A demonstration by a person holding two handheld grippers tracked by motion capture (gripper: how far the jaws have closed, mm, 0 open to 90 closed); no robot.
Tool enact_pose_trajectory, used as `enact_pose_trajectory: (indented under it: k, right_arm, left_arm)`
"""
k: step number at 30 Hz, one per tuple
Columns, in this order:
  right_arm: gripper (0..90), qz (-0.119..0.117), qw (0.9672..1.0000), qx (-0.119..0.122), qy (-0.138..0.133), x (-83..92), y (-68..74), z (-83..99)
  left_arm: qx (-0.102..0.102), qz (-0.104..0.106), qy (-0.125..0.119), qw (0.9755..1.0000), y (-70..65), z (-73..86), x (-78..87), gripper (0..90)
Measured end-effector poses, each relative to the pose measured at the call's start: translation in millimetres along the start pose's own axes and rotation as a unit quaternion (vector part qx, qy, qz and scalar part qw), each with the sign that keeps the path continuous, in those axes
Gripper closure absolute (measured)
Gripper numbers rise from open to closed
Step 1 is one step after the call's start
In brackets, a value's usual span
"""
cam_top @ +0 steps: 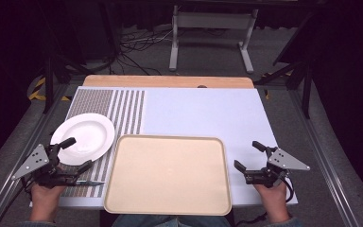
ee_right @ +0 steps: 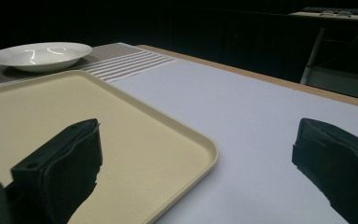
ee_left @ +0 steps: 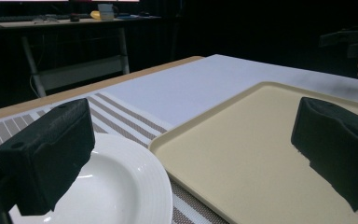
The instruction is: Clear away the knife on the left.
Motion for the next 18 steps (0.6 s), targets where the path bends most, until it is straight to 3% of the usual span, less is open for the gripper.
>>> enact_pose_trajectory:
  k: [2, 5, 11, 18]
  right_arm:
    - [1.9, 0.001, 1.0, 0.001, -0.001, 0.9, -0.6, -0.2]
    - [1.9, 0.0, 1.0, 0.001, -0.008, 2.2, -0.5, -1.5]
    - [1.8, 0.0, 1.0, 0.0, -0.005, 1.4, -0.5, -0.9]
    - [1.2, 0.0, 1.0, -0.008, -0.005, 1.2, -1.7, 0.3]
  left_arm:
    - [0.0, -0.003, 0.001, 1.0, 0.8, -0.1, 0.3, 0.1]
    - [0.019, -0.004, 0.005, 0.9998, 3.3, 0.5, 0.1, 0.1]
    - [0.022, -0.004, 0.029, 0.9993, 2.8, 4.1, -1.3, 0.1]
    - [0.023, 0.003, 0.037, 0.999, 1.5, 2.4, -2.3, 0.1]
Point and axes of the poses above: each handheld gripper's, and its own axes: x roughly backward along the jaws, z roughly out of its underside, y roughly to its left, the point moved 7 cm from there along -x, roughly forward along the jaws, and after that the axes turned 2 degrees about -y, right-handed, at the moved point
